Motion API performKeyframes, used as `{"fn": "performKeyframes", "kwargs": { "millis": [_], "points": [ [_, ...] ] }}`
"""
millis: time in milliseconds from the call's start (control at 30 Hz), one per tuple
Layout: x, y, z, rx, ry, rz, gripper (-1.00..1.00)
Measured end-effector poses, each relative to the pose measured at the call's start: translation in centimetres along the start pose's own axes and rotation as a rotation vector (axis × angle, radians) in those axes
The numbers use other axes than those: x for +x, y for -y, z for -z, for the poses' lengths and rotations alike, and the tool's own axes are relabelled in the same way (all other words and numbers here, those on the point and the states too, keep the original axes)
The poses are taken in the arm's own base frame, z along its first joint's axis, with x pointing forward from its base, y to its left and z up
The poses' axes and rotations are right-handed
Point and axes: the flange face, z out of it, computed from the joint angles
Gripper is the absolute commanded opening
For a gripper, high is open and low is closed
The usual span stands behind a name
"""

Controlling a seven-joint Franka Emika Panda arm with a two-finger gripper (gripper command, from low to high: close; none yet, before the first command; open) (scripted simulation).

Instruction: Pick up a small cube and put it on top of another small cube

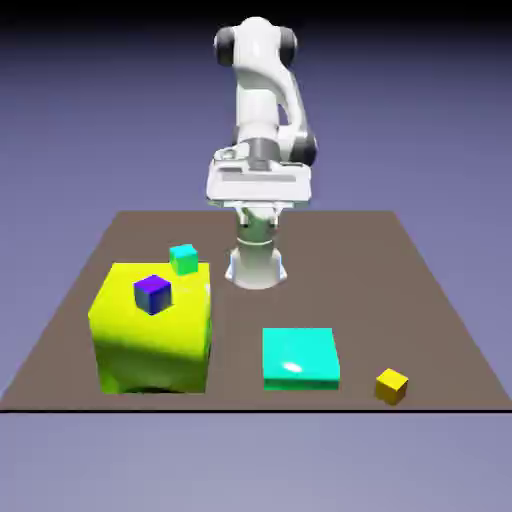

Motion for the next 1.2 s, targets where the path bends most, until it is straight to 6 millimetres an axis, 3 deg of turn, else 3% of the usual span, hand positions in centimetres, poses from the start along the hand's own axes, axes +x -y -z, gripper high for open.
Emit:
{"fn": "performKeyframes", "kwargs": {
  "millis": [300, 633, 933, 1200],
  "points": [
    [9.2, -5.9, 6.0, 0.026, -0.029, 0.094, 0.0],
    [15.8, -17.2, 11.1, 0.087, -0.011, 0.179, 0.0],
    [17.4, -30.1, 12.1, 0.19, 0.045, 0.248, 0.0],
    [14.7, -41.8, 9.1, 0.334, 0.115, 0.308, 0.0]
  ]
}}
